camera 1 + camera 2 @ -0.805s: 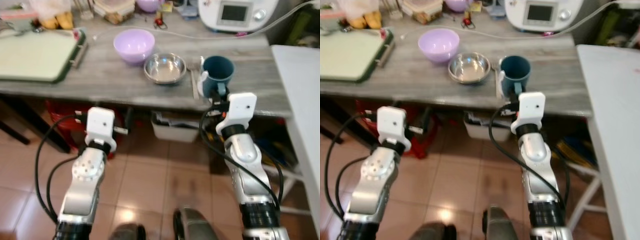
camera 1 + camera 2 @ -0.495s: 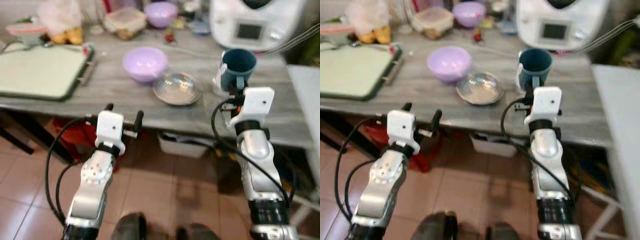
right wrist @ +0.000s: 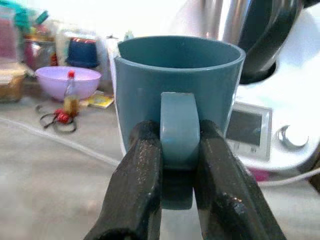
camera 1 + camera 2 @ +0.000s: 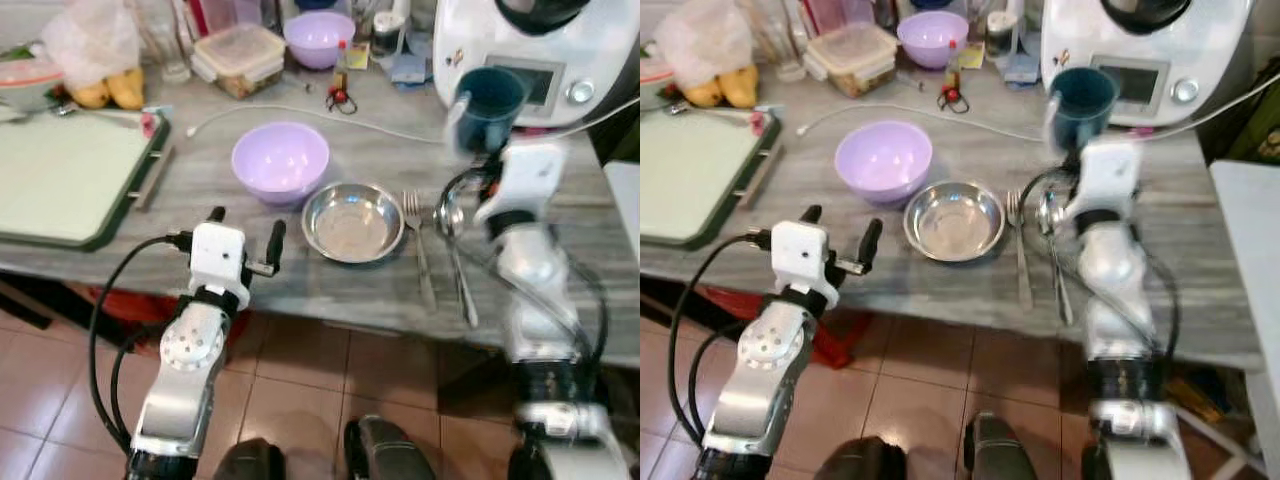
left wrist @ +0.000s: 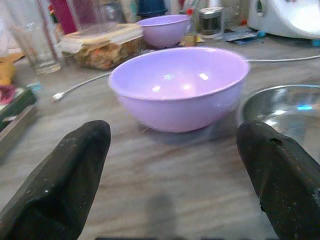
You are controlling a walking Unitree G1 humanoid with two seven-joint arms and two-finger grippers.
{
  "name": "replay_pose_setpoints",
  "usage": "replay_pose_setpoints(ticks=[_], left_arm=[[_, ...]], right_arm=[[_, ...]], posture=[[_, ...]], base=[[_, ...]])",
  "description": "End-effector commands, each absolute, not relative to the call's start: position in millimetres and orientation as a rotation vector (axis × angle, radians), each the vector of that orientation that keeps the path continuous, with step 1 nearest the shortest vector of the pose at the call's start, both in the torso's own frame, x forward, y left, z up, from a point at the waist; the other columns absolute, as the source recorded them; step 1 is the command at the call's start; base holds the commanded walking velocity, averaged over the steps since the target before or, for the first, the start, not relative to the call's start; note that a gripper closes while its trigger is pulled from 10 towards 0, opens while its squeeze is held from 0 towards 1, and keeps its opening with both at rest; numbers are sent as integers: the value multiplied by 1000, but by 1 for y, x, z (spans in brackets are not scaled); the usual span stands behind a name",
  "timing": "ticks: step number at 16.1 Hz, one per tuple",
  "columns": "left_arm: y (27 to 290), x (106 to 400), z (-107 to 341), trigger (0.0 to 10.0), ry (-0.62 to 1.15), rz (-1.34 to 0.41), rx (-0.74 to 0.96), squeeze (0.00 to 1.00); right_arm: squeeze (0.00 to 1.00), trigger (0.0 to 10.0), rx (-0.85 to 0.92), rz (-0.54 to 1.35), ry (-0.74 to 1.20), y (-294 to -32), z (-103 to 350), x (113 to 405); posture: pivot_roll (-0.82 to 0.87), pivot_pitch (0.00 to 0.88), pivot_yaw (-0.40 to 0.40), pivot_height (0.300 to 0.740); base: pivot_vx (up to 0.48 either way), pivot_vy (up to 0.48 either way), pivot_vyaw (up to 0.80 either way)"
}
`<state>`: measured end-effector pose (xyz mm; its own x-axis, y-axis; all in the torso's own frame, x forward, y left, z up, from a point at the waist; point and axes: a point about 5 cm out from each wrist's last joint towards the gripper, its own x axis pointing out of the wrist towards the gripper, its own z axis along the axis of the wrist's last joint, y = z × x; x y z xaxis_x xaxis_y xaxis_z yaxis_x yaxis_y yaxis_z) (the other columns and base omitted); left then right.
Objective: Setting the table
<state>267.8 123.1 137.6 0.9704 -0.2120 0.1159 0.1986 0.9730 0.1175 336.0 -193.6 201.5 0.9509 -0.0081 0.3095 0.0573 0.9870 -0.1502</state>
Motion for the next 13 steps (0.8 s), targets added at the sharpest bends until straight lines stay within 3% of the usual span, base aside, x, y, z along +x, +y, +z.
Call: replay_pose_setpoints(ticks=[1, 6, 13], left_arm=[[130, 264, 135, 10000, -117, -188, 115, 0], [138, 259, 132, 10000, -94, -159, 125, 0], [146, 251, 132, 10000, -66, -151, 126, 0]], right_arm=[[0, 10000, -130, 28, -307, -185, 201, 341], [0, 10000, -70, 208, -290, -175, 198, 354], [0, 10000, -107, 176, -200, -190, 183, 369]], posture=[[1, 162, 33, 740], [20, 178, 38, 740], [55, 209, 47, 740]], base=[[0, 0, 0], [0, 0, 0], [0, 0, 0]])
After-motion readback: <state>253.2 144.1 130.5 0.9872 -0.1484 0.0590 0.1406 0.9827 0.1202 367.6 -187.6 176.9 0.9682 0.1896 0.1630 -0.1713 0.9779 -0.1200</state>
